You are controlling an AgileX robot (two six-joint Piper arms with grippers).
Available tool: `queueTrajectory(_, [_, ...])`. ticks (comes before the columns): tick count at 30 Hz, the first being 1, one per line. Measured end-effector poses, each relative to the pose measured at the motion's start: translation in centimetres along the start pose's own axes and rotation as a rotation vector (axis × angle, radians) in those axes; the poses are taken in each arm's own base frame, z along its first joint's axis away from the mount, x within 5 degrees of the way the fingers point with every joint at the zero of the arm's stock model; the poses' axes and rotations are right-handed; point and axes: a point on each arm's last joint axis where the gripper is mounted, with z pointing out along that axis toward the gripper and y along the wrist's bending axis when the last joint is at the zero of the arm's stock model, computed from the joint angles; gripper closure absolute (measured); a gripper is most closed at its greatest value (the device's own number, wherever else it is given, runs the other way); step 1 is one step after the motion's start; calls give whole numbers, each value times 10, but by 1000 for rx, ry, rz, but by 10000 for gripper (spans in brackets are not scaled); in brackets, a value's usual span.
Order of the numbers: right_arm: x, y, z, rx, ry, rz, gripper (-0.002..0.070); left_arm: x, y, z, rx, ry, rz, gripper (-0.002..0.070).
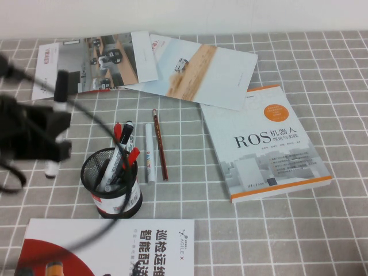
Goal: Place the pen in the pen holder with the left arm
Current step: Place the pen onto the pen holder
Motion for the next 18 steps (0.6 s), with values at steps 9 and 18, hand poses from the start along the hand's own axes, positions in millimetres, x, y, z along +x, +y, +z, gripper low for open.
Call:
queueTrajectory(9, [0, 0, 0, 0, 0, 0, 691, 60, -16, 5, -69, -138, -46, 559])
queueTrajectory(18, [0, 0, 0, 0, 0, 0, 691, 60, -37, 4, -7, -188, 13, 559])
